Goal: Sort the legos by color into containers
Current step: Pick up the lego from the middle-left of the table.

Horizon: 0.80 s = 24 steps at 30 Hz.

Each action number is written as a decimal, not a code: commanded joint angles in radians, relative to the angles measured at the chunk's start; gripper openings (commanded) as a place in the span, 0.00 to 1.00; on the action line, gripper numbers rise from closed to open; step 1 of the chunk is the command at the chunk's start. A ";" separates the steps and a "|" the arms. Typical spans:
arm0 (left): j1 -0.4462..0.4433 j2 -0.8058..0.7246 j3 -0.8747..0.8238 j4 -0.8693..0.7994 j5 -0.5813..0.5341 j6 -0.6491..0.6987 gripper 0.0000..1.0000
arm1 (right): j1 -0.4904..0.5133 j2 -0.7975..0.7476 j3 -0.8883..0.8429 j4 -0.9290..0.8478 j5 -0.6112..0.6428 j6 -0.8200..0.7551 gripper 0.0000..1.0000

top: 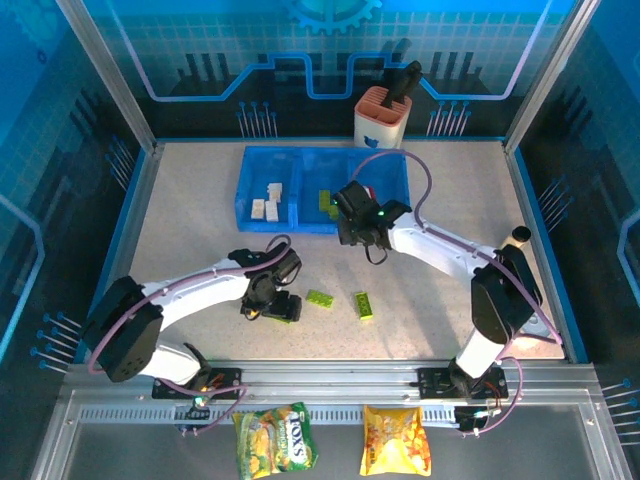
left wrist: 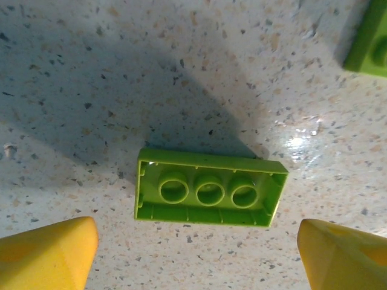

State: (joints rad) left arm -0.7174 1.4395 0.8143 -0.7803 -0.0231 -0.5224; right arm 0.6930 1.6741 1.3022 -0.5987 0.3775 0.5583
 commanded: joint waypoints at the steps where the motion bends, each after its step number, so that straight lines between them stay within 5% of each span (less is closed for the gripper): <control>1: -0.021 0.033 0.007 -0.017 -0.034 0.010 0.88 | -0.009 -0.035 -0.025 0.013 0.001 0.011 0.47; 9: -0.047 0.091 0.026 -0.013 -0.049 0.022 0.95 | -0.013 -0.057 -0.056 0.013 0.009 0.014 0.47; 24: -0.058 0.151 0.051 0.003 -0.059 0.039 0.79 | -0.017 -0.084 -0.060 -0.003 0.012 0.009 0.46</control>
State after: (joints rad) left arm -0.7643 1.5757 0.8448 -0.7757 -0.0685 -0.4950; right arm 0.6918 1.6249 1.2552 -0.5964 0.3782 0.5583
